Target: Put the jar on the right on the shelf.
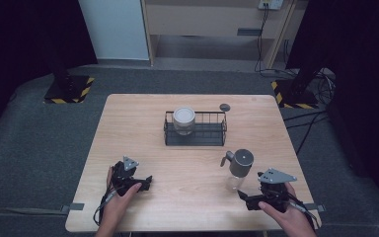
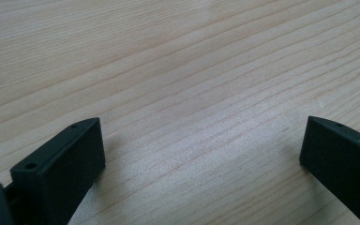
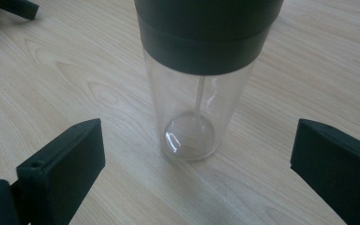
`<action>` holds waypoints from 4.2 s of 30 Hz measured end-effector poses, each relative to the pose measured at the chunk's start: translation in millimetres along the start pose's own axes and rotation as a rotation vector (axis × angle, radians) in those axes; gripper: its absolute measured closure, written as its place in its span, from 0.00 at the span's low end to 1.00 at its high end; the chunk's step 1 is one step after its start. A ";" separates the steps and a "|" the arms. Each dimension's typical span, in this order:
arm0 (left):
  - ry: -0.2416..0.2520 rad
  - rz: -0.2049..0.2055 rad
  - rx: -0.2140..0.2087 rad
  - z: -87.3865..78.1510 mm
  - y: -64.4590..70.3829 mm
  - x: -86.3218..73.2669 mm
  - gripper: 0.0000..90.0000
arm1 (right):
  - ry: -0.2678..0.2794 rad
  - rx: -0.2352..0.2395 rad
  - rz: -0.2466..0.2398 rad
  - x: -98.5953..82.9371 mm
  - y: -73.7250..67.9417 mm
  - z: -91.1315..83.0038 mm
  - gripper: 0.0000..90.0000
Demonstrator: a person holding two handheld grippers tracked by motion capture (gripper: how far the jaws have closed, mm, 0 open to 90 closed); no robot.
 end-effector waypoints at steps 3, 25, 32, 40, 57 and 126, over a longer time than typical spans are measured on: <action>-0.001 -0.001 0.000 0.0 -0.1 0.1 0.00 | 0.002 0.003 -0.003 3.9 -0.3 -0.8 0.04; 0.000 -0.007 0.006 0.2 -0.1 0.1 0.00 | 0.024 0.020 -0.023 31.6 1.9 11.5 0.10; 0.000 -0.007 0.005 0.1 -0.1 0.2 0.00 | 0.031 0.024 -0.025 39.0 1.8 18.6 0.14; 0.000 -0.006 0.006 0.1 -0.1 0.1 0.00 | 0.031 0.027 -0.029 42.2 0.5 26.5 0.20; 0.000 -0.006 0.005 0.1 -0.1 0.1 0.00 | 0.030 0.047 -0.012 40.5 1.6 34.1 0.32; 0.000 -0.006 0.004 0.9 -0.7 0.9 0.00 | 0.101 -0.042 -0.029 176.1 7.6 12.2 0.35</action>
Point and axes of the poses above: each handheld gripper's, and its own axes: z roughly forward along the jaws, x roughly out of its top, y roughly to its right, the point moved 4 cm from there along z, roughly forward along the jaws, and after that the axes turned 4 degrees about -x, right-handed, at the moved point
